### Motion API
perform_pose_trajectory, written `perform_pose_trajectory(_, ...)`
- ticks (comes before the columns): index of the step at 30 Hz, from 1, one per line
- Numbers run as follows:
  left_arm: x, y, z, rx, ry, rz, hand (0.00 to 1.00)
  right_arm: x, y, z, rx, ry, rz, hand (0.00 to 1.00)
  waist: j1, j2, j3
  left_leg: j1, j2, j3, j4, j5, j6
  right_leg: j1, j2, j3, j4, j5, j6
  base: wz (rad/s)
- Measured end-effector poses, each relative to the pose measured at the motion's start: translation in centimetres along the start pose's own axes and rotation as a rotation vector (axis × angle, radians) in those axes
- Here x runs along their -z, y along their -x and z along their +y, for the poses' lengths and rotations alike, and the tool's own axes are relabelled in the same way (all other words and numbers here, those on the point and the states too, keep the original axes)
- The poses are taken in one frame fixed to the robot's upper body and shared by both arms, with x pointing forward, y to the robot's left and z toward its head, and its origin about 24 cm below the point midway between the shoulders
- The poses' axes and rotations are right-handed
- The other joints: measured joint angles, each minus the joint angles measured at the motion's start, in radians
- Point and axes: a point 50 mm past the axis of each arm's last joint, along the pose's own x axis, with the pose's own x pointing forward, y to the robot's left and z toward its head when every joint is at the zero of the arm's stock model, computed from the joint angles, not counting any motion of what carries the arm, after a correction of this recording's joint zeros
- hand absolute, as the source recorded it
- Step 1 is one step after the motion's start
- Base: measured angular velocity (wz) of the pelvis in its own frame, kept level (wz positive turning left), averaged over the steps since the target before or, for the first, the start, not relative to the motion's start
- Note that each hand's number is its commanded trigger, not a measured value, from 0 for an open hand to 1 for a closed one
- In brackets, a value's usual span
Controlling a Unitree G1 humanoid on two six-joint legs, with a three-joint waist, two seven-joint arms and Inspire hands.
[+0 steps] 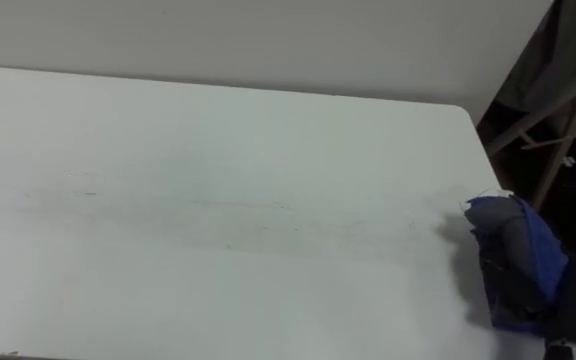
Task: Wipe table
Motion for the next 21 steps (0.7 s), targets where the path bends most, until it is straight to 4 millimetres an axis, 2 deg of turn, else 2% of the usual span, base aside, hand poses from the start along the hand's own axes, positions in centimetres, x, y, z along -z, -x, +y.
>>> perform_pose_trajectory(4,-0.1,0.0,0.1,-0.005,0.001,-0.003,0.00,0.5,-0.1,0.0,0.023,-0.070,0.055,0.00,0.006,0.000,0.0005,0.004,0.000,0.003,-0.008,0.000,0.000,0.004,0.002,0.009,-0.014,0.000,0.000,-0.03)
perform_pose_trajectory(9,0.5,0.0,0.1,-0.021,0.011,0.034,0.00,1.8,-0.3,0.0,0.058,-0.204,0.174,0.00,-0.004,-0.019,-0.0001,0.005,-0.004,-0.016,-0.007,0.000,0.000,0.017,0.001,-0.003,-0.019,0.000,0.000,0.13)
perform_pose_trajectory(10,0.7,0.1,0.2,-0.027,0.012,0.043,0.00,2.4,-0.1,-0.1,0.069,-0.246,0.218,0.00,-0.007,-0.016,-0.0034,0.003,-0.004,-0.020,-0.007,0.000,0.000,0.019,0.002,-0.005,-0.020,0.000,0.000,0.14)
perform_pose_trajectory(12,1.0,0.1,0.1,-0.027,0.012,0.057,0.00,3.1,-0.2,-0.3,0.106,-0.332,0.290,0.00,-0.020,-0.019,-0.0041,-0.002,-0.004,-0.030,-0.004,0.000,0.000,0.019,0.002,-0.005,-0.016,0.000,0.000,0.22)
perform_pose_trajectory(13,0.9,0.1,0.2,-0.029,0.012,0.057,0.00,4.2,0.0,-0.5,0.138,-0.375,0.363,0.00,-0.024,-0.018,-0.0050,-0.006,-0.004,-0.030,-0.001,-0.001,0.000,0.019,0.002,-0.004,-0.016,0.001,0.000,0.27)
perform_pose_trajectory(14,0.9,0.1,0.2,-0.029,0.013,0.057,0.00,5.9,0.7,-0.7,0.170,-0.416,0.470,0.00,-0.026,-0.017,-0.0054,-0.009,-0.004,-0.027,0.000,-0.001,0.001,0.020,0.002,-0.004,-0.015,0.001,0.000,0.24)
perform_pose_trajectory(15,1.0,0.1,0.2,-0.030,0.014,0.059,0.00,6.8,1.1,-0.7,0.186,-0.437,0.529,0.00,-0.028,-0.016,-0.0056,-0.010,-0.004,-0.026,-0.001,-0.001,0.001,0.020,0.002,-0.003,-0.015,0.001,0.000,0.14)
perform_pose_trajectory(17,1.7,0.3,0.3,-0.054,0.038,0.083,0.00,9.8,3.4,-0.6,0.262,-0.535,0.736,0.00,-0.043,-0.011,-0.0078,-0.010,-0.003,-0.028,-0.005,-0.001,0.001,0.022,0.003,-0.004,-0.017,0.000,0.000,0.05)
perform_pose_trajectory(18,1.9,0.4,0.3,-0.058,0.043,0.093,0.00,10.5,4.1,-0.5,0.282,-0.564,0.788,0.00,-0.050,-0.008,-0.0091,-0.010,-0.003,-0.029,-0.005,-0.001,0.001,0.022,0.003,-0.004,-0.017,0.000,0.000,0.00)
perform_pose_trajectory(19,2.1,0.5,0.2,-0.060,0.059,0.106,0.00,11.9,5.6,-0.4,0.323,-0.617,0.891,0.00,-0.059,-0.007,-0.0093,-0.010,-0.002,-0.028,-0.005,-0.001,0.001,0.023,0.003,-0.003,-0.017,0.000,0.000,0.00)
perform_pose_trajectory(20,2.2,0.5,0.0,-0.060,0.080,0.119,0.00,12.9,6.9,-0.2,0.356,-0.665,0.981,0.00,-0.069,-0.003,-0.0071,-0.009,-0.002,-0.025,-0.005,-0.001,0.001,0.022,0.003,-0.001,-0.016,0.000,0.000,-0.05)
perform_pose_trajectory(21,2.3,0.5,-0.2,-0.058,0.087,0.122,0.00,13.3,7.5,-0.1,0.370,-0.683,1.020,0.00,-0.074,0.000,-0.0075,-0.009,-0.002,-0.023,-0.005,-0.001,0.001,0.019,0.003,-0.001,-0.014,0.000,0.000,-0.17)
